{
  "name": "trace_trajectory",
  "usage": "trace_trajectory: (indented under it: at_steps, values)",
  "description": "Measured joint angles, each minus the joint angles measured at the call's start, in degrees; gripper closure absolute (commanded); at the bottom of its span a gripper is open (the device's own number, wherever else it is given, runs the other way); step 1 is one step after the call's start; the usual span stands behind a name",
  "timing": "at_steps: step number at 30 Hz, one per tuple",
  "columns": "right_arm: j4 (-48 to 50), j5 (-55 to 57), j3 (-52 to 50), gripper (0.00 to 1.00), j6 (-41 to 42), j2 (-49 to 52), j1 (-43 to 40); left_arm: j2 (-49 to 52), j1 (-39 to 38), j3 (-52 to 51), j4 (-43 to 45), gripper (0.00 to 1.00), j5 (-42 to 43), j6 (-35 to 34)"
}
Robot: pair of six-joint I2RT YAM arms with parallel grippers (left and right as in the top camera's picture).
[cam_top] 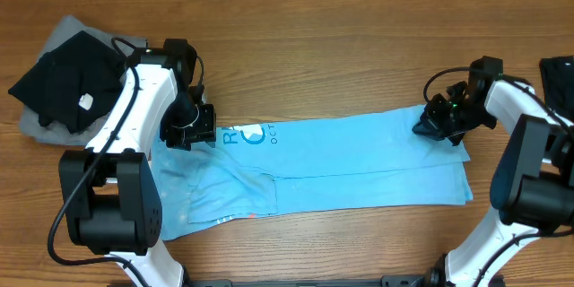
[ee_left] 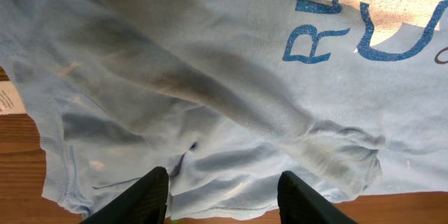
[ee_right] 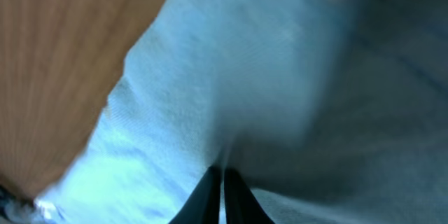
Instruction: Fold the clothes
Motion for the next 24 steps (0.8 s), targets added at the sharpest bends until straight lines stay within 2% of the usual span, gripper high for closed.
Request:
trace_trajectory:
  at_steps: [7,10,14,16,19,22,24]
  values:
    - [11.1,2.2,-1.2,0.92,9.2,-0.6,-1.5,0.0,0.0,0.0,-0.6,0.45,0.2,0.1]
    - [12.0,2.1,-1.0,0.92,11.2,-0.2,-5.0,0.0,0.0,0.0,-0.3,0.44,0.2,0.1]
    - [10.9,1.9,-0.6,0.93,12.2,0.0,-9.9,0.0,0.0,-0.1,2.6,0.48,0.4,0.1]
    - [9.5,2.0,-0.2,0.94,12.6,0.1,-12.0,0.0,-0.2,-0.5,4.6,0.53,0.7,0.1]
    - [6.9,1.9,0.5,0.90,13.8,0.2,-14.2,0.0,-1.0,-2.0,7.2,0.69,0.9,0.0]
    - [4.3,1.2,1.6,0.89,14.4,0.6,-16.0,0.0,-2.6,-4.6,11.1,0.76,1.3,0.5]
    - [2.9,0.5,2.2,0.88,13.8,0.8,-17.0,0.0,-3.8,-6.9,15.0,0.88,2.3,0.5]
